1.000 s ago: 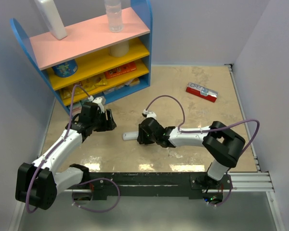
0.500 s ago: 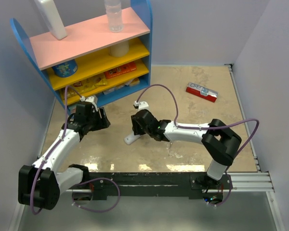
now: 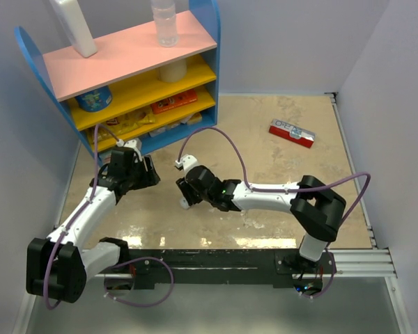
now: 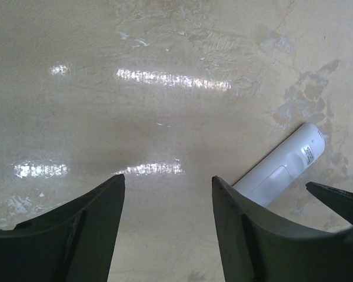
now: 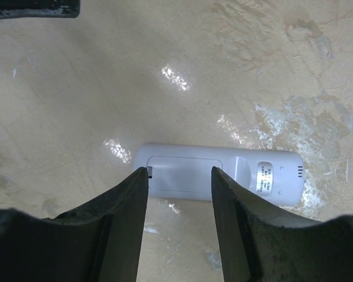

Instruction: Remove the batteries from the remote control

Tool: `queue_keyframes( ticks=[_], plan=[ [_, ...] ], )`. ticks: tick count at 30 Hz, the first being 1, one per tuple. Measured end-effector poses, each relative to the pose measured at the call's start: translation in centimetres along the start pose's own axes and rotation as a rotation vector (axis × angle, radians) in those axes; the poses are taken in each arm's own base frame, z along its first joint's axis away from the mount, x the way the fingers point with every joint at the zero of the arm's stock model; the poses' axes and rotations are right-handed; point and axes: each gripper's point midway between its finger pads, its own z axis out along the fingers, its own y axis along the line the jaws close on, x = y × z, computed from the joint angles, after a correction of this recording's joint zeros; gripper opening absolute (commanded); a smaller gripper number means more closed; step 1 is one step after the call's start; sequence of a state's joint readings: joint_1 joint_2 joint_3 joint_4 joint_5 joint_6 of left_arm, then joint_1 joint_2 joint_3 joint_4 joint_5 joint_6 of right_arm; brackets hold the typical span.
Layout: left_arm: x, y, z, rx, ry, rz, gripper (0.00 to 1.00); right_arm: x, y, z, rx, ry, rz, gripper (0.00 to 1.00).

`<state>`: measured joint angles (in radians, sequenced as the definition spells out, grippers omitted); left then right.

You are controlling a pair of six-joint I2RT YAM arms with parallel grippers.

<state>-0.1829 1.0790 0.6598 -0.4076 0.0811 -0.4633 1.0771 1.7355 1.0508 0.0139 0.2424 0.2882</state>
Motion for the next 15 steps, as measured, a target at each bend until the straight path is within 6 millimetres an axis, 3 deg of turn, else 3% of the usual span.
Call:
queue_keyframes(
  ticks=[15],
  plan=[
    [0.5,0.1,0.4,-0.008,0.023,-0.016,0.65,1.1,1.6,1.0,0.003,0.018,-0.108,0.50]
  ],
)
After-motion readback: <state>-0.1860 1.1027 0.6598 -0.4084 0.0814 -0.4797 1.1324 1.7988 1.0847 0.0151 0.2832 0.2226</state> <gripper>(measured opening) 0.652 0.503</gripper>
